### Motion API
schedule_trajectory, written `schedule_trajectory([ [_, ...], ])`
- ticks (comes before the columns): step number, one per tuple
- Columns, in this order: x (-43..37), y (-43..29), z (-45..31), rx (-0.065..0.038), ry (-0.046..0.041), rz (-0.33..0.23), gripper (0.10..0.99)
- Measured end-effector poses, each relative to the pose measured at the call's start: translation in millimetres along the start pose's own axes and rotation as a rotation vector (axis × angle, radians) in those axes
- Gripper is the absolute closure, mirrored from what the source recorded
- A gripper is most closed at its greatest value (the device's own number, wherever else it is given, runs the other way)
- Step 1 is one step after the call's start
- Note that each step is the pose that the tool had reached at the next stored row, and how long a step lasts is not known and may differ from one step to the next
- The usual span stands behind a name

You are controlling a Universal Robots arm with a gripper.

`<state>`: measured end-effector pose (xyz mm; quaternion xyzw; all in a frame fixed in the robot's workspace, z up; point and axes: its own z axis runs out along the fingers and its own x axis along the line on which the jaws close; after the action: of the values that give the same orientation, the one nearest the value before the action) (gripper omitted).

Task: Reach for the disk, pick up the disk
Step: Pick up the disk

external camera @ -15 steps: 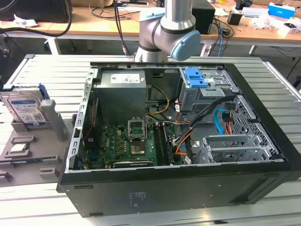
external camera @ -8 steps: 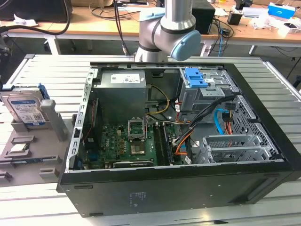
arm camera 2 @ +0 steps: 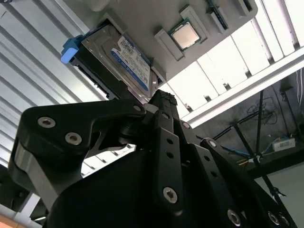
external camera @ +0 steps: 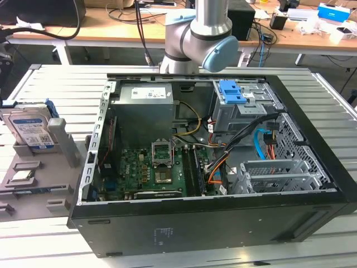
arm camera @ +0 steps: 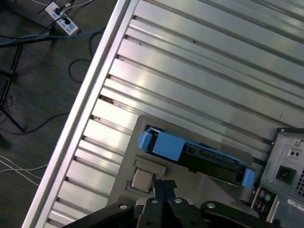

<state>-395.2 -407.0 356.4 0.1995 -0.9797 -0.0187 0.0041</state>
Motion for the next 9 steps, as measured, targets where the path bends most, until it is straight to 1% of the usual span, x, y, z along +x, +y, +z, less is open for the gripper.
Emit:
schedule_trajectory([
  [7,0.0,0.0,0.0,0.0,0.0025,-0.066,0.98],
  [9,0.0,0.0,0.0,0.0,0.0038,-0.101,0.98],
])
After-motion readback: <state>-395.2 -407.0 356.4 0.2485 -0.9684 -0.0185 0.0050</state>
